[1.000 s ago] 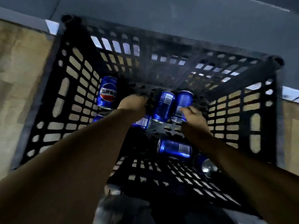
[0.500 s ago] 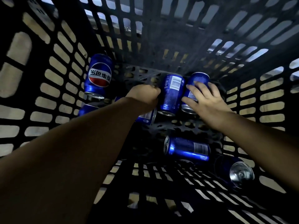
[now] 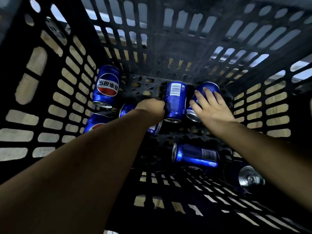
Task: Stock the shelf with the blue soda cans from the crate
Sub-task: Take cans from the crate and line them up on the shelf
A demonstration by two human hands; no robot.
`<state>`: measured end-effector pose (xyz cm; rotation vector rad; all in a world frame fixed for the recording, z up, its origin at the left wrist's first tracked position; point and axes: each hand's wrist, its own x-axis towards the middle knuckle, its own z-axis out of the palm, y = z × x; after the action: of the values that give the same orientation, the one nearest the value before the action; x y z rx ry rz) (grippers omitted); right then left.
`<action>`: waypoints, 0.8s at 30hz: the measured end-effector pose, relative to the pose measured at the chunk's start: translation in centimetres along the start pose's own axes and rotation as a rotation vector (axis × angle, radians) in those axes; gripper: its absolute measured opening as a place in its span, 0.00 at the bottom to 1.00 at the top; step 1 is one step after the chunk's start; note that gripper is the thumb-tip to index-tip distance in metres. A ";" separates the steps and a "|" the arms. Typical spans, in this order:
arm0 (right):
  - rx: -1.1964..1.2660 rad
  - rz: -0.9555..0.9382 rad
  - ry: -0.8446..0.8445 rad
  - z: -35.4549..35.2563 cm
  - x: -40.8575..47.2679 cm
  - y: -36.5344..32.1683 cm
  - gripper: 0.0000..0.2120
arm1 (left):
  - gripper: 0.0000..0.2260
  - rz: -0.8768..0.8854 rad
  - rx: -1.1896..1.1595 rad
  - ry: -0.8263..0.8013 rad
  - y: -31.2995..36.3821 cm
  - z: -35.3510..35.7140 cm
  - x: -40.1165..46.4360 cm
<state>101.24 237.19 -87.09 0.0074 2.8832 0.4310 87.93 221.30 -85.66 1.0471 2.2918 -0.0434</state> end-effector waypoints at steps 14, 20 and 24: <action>0.259 0.121 -0.387 -8.8 -4.8 -1.6 0.32 | 0.14 -0.033 -0.038 -0.008 1.1 -3.7 -7.1; 0.718 0.314 -0.374 -18.4 -10.1 -1.5 0.28 | 0.13 -0.239 -0.421 -0.121 3.2 -8.4 -14.8; 1.065 0.512 -0.319 -25.9 -12.2 0.7 0.32 | 0.12 -0.323 -0.579 -0.249 4.9 -14.2 -19.8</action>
<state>107.33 229.96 -60.02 0.8842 2.4010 -0.9611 93.93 215.11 -62.31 0.3508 2.0345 0.3227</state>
